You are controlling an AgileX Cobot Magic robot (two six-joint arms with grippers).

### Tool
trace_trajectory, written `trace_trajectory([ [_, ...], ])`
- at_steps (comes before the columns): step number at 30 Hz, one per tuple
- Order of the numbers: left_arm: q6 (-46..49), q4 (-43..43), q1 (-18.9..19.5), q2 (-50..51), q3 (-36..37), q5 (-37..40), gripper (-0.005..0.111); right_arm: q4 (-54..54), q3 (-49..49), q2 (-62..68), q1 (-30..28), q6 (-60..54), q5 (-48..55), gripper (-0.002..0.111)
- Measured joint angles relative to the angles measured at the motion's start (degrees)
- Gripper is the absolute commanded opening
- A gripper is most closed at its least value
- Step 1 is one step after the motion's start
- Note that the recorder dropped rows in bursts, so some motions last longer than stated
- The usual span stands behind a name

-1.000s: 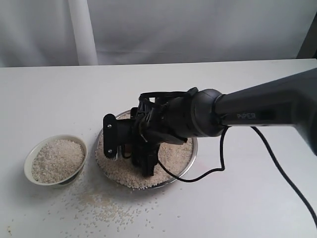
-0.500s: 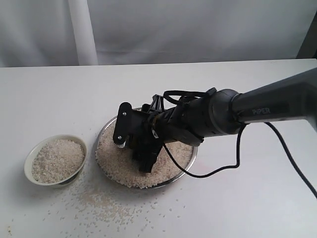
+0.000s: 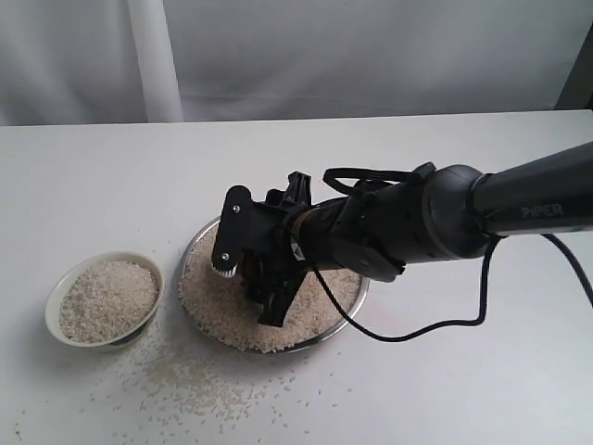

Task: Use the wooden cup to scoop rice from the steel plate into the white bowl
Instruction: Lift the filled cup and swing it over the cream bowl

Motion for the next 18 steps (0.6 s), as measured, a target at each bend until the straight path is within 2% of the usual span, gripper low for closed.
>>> trace_trajectory([
  [5, 0.1, 0.0, 0.0, 0.0, 0.0, 0.0, 0.0, 0.1, -8.1, -2.2, 2.6, -4.0, 12.9, 0.0],
  [11, 0.1, 0.0, 0.0, 0.0, 0.0, 0.0, 0.0, 0.1, -17.1, -1.8, 7.3, -6.4, 17.5, 0.0],
  [13, 0.1, 0.0, 0.0, 0.0, 0.0, 0.0, 0.0, 0.0, -23.3, -0.1, 9.9, -7.6, 19.6, 0.0],
  [17, 0.1, 0.0, 0.0, 0.0, 0.0, 0.0, 0.0, -4.6, -32.3, 4.6, 13.0, -8.2, 26.9, 0.0],
  [18, 0.1, 0.0, 0.0, 0.0, 0.0, 0.0, 0.0, -8.2, -36.1, 7.7, 14.4, -8.3, 31.4, 0.0],
])
